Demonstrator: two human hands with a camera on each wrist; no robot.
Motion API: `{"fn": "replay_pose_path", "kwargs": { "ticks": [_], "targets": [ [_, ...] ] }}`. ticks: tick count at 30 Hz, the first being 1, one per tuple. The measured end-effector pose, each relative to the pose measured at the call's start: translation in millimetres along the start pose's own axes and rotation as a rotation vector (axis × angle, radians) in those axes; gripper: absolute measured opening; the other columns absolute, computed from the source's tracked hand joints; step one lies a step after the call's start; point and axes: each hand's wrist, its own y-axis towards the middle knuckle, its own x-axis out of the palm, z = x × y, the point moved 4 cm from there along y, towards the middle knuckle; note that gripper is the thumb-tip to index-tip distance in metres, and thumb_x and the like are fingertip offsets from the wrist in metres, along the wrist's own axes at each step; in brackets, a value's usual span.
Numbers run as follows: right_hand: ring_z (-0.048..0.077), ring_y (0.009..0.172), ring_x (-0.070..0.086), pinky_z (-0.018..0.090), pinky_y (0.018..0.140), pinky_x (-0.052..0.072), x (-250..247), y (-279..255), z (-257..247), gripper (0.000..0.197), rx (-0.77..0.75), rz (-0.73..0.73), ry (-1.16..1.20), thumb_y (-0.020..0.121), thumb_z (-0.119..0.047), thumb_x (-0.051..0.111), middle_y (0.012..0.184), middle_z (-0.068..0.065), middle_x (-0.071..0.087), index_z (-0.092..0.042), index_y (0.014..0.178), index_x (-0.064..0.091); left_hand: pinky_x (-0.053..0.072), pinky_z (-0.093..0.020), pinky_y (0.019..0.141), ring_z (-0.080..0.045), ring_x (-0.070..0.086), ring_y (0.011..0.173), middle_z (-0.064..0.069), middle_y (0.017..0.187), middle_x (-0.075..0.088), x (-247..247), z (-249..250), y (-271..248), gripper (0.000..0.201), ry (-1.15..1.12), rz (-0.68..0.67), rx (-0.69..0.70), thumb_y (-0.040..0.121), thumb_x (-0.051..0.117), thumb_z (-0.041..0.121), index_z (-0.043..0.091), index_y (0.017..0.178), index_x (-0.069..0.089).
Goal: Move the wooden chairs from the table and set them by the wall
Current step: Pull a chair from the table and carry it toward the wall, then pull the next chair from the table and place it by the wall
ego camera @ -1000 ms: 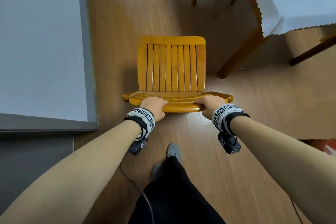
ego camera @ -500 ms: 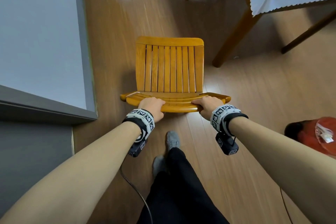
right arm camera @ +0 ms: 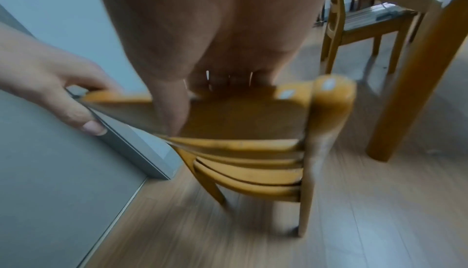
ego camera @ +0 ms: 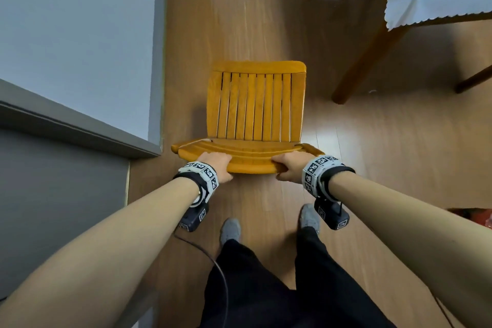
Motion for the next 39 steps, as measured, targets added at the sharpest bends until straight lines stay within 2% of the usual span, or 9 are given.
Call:
{"fn": "replay_pose_path", "kwargs": {
  "ticks": [2,4,8,12,17,22,28,34,39],
  "targets": [
    [0.021,0.101,0.065,0.041,0.088,0.056,-19,-13,19,0.045,-0.015,-0.016,-0.008,0.094,-0.05,0.059,0.118,0.004,0.066,-0.025,0.131,0.055,0.051,-0.038,0.092,-0.024,0.059,0.116,-0.002,0.133,0.06,-11,12,-5,0.051,-0.029,-0.039,-0.054,0.091,0.061,0.041,0.023,0.138,0.052],
    [0.026,0.12,0.059,0.042,0.098,0.051,-50,-30,46,0.063,0.003,0.019,-0.044,0.095,-0.054,0.055,0.138,0.007,0.058,-0.023,0.148,0.044,0.05,-0.04,0.098,-0.026,0.053,0.127,-0.005,0.148,0.048,-27,29,-10,0.063,-0.064,-0.056,-0.091,0.09,0.057,0.032,0.026,0.151,0.04],
    [0.029,0.116,0.061,0.039,0.093,0.052,-121,-61,96,0.055,0.079,0.146,-0.134,0.098,-0.047,0.049,0.135,0.009,0.06,-0.025,0.147,0.046,0.047,-0.04,0.102,-0.028,0.048,0.133,-0.006,0.154,0.042,-70,56,-15,0.062,-0.134,-0.003,-0.146,0.093,0.049,0.036,0.027,0.154,0.035],
    [0.031,0.112,0.062,0.041,0.091,0.053,-190,-84,138,0.045,0.126,0.257,-0.158,0.098,-0.038,0.048,0.13,0.01,0.063,-0.021,0.139,0.055,0.049,-0.039,0.1,-0.024,0.049,0.132,-0.004,0.153,0.044,-140,79,1,0.06,-0.116,0.158,-0.127,0.099,0.043,0.046,0.022,0.153,0.036],
    [0.03,0.121,0.059,0.04,0.094,0.052,-260,-87,165,0.051,0.149,0.321,-0.185,0.1,-0.035,0.047,0.142,0.009,0.056,-0.023,0.149,0.044,0.053,-0.038,0.09,-0.022,0.053,0.128,-0.004,0.149,0.048,-232,96,38,0.058,-0.07,0.325,-0.068,0.099,0.038,0.047,0.021,0.151,0.04],
    [0.029,0.121,0.058,0.044,0.093,0.053,-329,-55,194,0.043,0.137,0.397,-0.215,0.099,-0.031,0.047,0.139,0.007,0.057,-0.016,0.139,0.05,0.051,-0.038,0.087,-0.025,0.059,0.117,-0.005,0.137,0.057,-324,99,97,0.056,-0.027,0.414,-0.043,0.096,0.038,0.047,0.02,0.144,0.046],
    [0.022,0.135,0.048,0.04,0.103,0.049,-411,0,234,0.057,0.132,0.396,-0.213,0.1,-0.031,0.049,0.154,0.001,0.042,-0.017,0.153,0.033,0.047,-0.038,0.083,-0.026,0.061,0.11,-0.005,0.13,0.06,-409,94,167,0.054,-0.014,0.469,-0.05,0.095,0.038,0.048,0.02,0.139,0.05],
    [0.021,0.139,0.044,0.038,0.108,0.045,-491,44,263,0.061,0.106,0.411,-0.181,0.101,-0.03,0.05,0.159,0.0,0.035,-0.017,0.156,0.028,0.043,-0.039,0.083,-0.028,0.059,0.111,-0.006,0.129,0.06,-486,84,216,0.052,0.01,0.478,-0.059,0.092,0.039,0.046,0.019,0.135,0.052],
    [0.022,0.135,0.049,0.038,0.104,0.047,-547,87,298,0.059,0.092,0.305,-0.164,0.101,-0.032,0.047,0.159,0.001,0.036,-0.019,0.156,0.029,0.04,-0.042,0.094,-0.026,0.056,0.12,-0.006,0.134,0.059,-542,81,265,0.06,0.002,0.407,-0.076,0.093,0.037,0.049,0.02,0.144,0.046]
  ]
}}
